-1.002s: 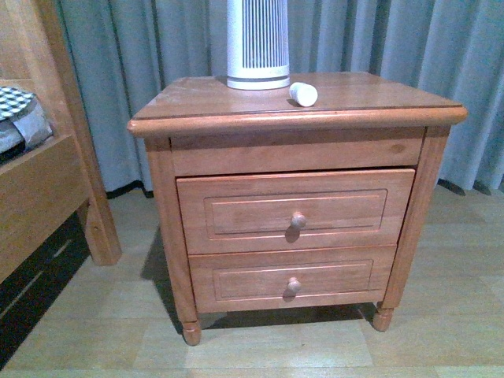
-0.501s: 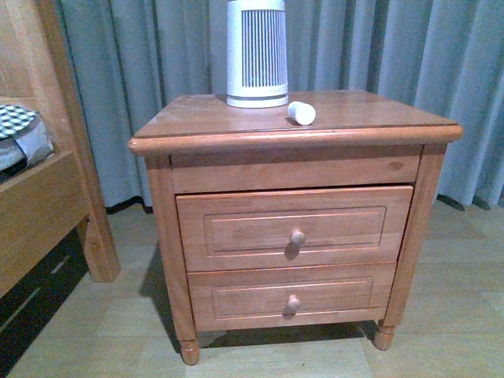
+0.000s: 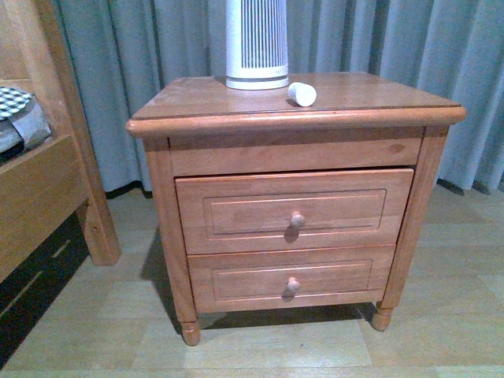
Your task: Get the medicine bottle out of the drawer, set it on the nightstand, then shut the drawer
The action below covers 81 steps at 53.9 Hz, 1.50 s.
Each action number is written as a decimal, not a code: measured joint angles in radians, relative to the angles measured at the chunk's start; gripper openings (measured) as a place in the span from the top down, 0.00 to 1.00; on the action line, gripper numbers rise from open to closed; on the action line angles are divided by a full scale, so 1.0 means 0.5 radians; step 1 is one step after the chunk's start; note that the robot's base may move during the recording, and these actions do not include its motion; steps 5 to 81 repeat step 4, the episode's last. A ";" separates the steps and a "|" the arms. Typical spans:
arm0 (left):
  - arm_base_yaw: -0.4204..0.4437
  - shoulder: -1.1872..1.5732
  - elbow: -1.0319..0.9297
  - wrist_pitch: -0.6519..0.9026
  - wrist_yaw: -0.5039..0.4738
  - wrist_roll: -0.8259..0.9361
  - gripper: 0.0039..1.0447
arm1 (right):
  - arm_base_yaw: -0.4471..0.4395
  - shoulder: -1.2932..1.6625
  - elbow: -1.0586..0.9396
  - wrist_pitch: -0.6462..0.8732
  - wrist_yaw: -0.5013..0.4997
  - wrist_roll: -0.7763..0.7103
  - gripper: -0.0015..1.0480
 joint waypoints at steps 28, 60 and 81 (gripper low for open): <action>0.000 0.000 0.000 0.000 -0.001 0.000 0.06 | 0.000 0.000 0.000 0.000 -0.001 0.001 0.05; 0.000 0.000 0.000 0.000 -0.001 0.000 0.06 | 0.000 0.000 0.000 0.000 -0.001 0.001 0.05; 0.000 0.000 0.000 0.000 -0.001 0.000 0.06 | 0.000 0.000 0.000 0.000 -0.001 0.001 0.05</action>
